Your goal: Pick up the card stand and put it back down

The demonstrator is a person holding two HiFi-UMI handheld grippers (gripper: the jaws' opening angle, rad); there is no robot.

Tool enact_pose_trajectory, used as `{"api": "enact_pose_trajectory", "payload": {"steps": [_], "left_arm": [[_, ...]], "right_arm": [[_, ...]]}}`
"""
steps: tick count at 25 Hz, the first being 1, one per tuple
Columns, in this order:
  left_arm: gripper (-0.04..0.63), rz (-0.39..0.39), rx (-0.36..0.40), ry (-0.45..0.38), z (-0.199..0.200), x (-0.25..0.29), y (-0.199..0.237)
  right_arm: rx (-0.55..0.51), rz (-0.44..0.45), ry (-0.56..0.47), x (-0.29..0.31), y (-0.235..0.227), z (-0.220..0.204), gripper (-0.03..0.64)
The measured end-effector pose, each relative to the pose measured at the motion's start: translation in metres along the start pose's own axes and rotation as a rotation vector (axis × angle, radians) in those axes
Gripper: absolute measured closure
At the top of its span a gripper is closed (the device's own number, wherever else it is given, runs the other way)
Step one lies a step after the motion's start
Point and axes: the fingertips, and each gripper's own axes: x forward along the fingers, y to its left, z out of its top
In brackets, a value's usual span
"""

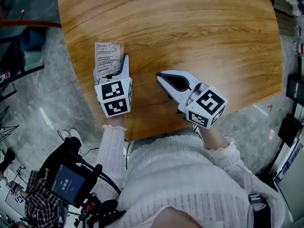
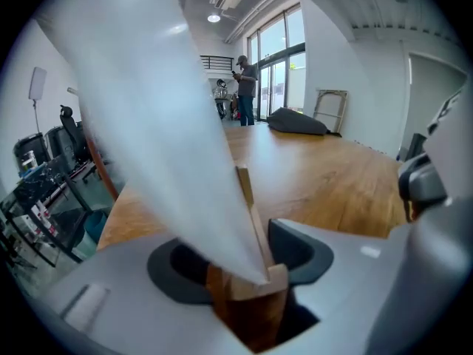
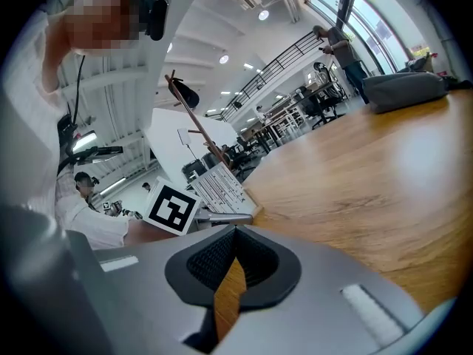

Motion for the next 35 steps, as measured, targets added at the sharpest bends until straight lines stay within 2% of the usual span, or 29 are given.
{"api": "enact_pose_trajectory", "payload": {"steps": [2,20,25,29,35], "left_arm": [[0.39,-0.009,0.017,-0.001,0.0,0.0,-0.003],[0.407,-0.058,0.005,-0.023,0.003,-0.006,-0.003],[0.408,-0.066,0.0,-0.081,0.024,-0.021,-0.008],[0.408,-0.085,-0.016,-0.142,0.045,-0.059,-0.025],[0.408,-0.118,0.002,-0.247,0.077,-0.11,-0.036]], "right_arm": [[-0.014,-0.008,0.008,0.0,0.0,0.0,0.617],[-0.042,-0.019,0.008,0.002,0.006,0.002,0.617],[-0.068,-0.013,-0.022,-0.002,0.012,0.014,0.617],[-0.102,-0.01,-0.056,-0.025,0.029,0.027,0.617],[-0.19,-0.008,-0.133,-0.042,0.051,0.055,0.617]]}}
